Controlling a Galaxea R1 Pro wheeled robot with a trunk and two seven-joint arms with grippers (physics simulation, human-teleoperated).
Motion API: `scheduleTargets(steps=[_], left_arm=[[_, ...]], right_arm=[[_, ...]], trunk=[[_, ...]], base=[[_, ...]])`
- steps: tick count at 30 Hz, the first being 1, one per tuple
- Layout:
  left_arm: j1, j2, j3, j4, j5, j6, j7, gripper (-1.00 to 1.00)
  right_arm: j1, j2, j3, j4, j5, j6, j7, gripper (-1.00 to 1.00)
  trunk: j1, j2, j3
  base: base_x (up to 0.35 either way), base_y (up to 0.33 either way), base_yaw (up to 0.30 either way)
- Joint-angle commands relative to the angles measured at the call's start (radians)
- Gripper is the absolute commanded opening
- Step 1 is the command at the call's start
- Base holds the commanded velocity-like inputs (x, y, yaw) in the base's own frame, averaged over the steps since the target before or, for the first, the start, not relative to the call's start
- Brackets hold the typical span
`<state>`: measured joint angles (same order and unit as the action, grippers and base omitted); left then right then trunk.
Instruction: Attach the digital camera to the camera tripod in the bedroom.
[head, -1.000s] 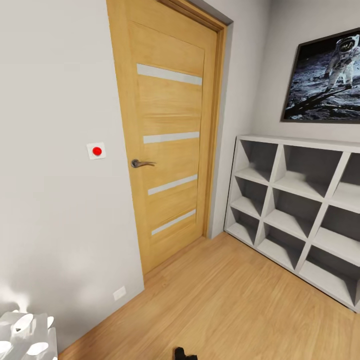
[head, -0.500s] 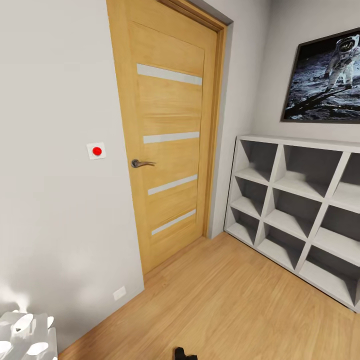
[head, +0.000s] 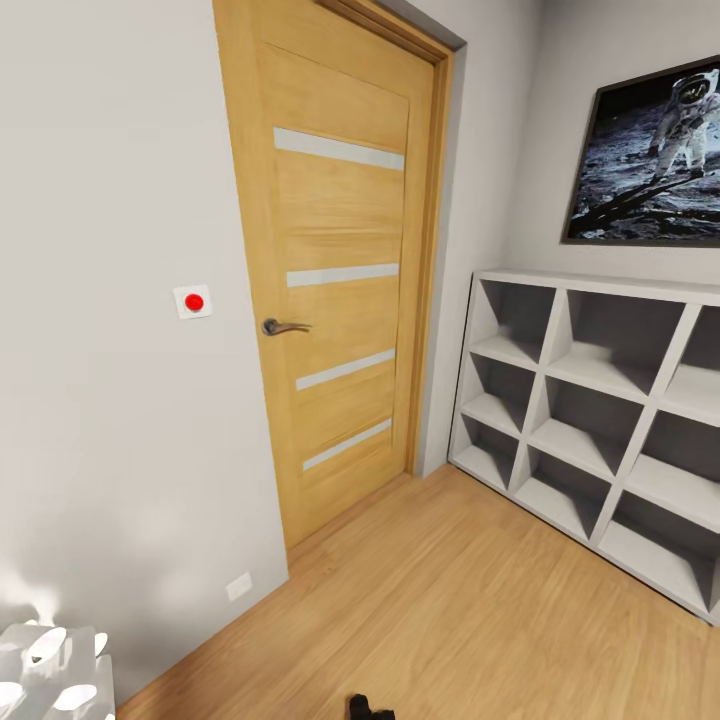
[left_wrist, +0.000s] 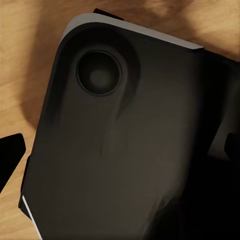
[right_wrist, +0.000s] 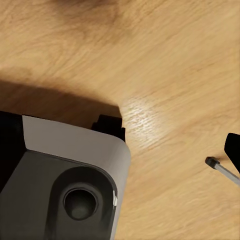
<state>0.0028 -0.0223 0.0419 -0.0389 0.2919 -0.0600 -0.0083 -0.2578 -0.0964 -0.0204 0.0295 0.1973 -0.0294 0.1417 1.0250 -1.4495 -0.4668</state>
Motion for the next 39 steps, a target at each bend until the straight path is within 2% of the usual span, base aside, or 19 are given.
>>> scheduleTargets(steps=[1, 22, 39], left_arm=[[0.000, 0.000, 0.004, -0.001, 0.004, -0.002, -0.001, 1.00], [0.000, -0.001, 0.001, -0.001, 0.001, -0.002, -0.001, 1.00], [0.000, -0.001, 0.002, -0.001, 0.001, -0.002, -0.001, 1.00]], right_arm=[[-0.001, -0.001, -0.003, 0.003, 0.007, -0.003, 0.002, 1.00], [-0.001, 0.000, -0.003, 0.003, 0.007, -0.005, 0.001, 1.00], [-0.001, 0.000, -0.003, 0.003, 0.007, -0.008, 0.002, 1.00]], trunk=[[0.000, 0.000, -0.001], [0.000, 0.000, -0.001], [0.000, 0.000, -0.001]], base=[[0.000, 0.000, 0.000], [0.072, 0.064, 0.000], [0.009, 0.009, -0.011]])
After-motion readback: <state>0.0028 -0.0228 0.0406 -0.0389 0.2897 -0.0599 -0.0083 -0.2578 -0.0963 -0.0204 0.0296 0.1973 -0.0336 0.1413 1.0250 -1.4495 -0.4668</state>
